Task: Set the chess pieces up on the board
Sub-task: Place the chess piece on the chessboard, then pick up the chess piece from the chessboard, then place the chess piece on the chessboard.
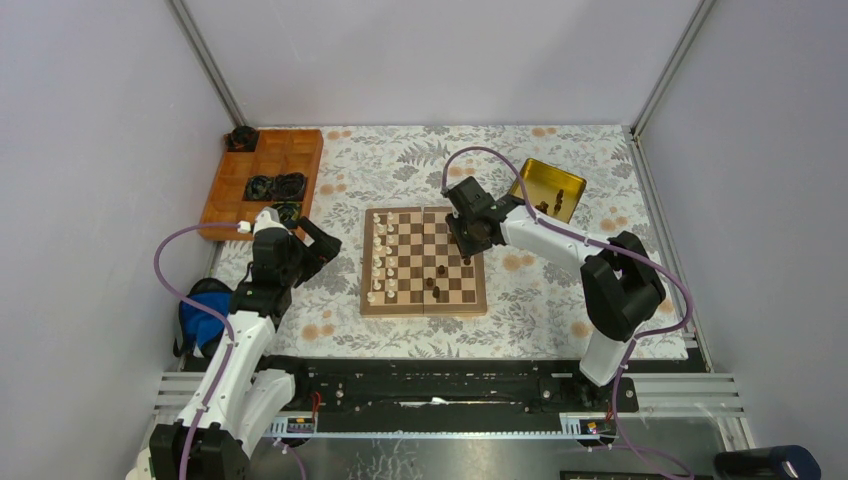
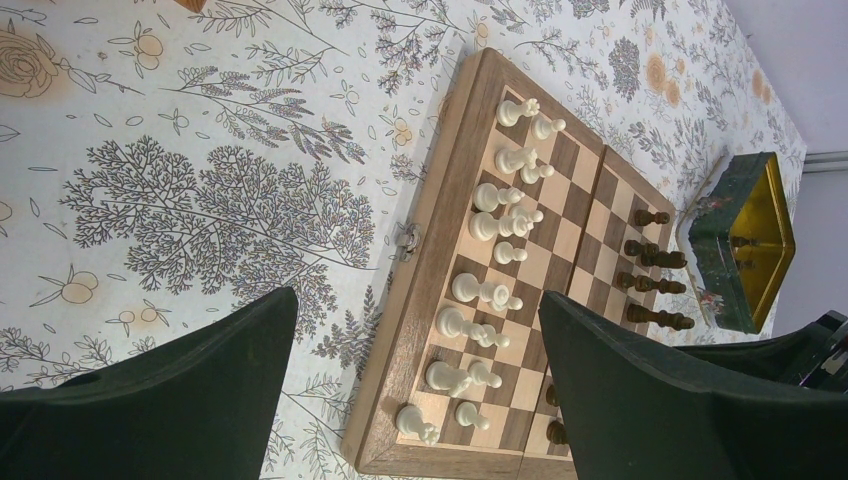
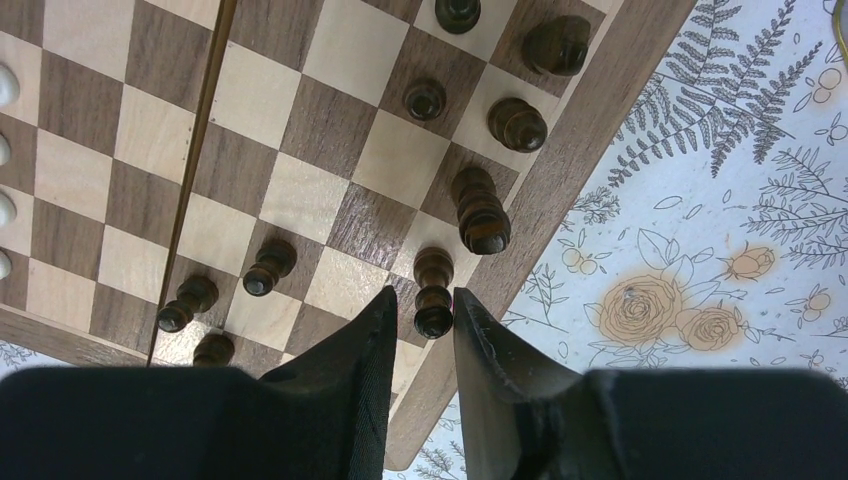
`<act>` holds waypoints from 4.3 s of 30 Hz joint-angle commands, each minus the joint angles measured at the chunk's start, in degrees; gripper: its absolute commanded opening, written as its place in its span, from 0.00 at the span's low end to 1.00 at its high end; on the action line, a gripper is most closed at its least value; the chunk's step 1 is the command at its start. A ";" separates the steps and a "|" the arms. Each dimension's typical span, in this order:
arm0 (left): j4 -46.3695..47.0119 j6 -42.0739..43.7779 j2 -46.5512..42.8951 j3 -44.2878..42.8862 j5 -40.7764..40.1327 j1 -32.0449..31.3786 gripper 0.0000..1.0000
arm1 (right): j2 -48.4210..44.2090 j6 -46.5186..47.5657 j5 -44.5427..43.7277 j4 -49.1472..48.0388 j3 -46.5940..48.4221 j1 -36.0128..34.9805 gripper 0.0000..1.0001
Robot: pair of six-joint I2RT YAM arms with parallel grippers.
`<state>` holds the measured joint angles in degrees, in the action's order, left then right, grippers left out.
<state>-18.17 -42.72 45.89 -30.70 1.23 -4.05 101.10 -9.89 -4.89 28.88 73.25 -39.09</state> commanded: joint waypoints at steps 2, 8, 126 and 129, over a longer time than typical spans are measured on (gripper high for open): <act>1.18 0.80 -0.64 0.11 -0.09 0.36 0.99 | -1.23 0.96 0.36 0.15 3.39 0.38 0.34; 1.11 0.80 -0.75 -0.06 -0.18 0.36 0.99 | -2.58 1.48 -0.53 1.09 5.39 0.40 0.34; 2.81 2.08 1.11 0.67 -0.78 0.36 0.99 | 13.02 -7.84 -4.30 5.91 17.45 -1.77 0.00; 2.46 2.29 0.92 0.34 -0.80 0.36 0.99 | 13.63 -8.74 -4.08 6.20 17.69 -1.52 0.00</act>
<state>-17.28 -42.19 47.33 -29.26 1.21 -4.05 113.93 -15.90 -7.51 34.46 89.21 -41.25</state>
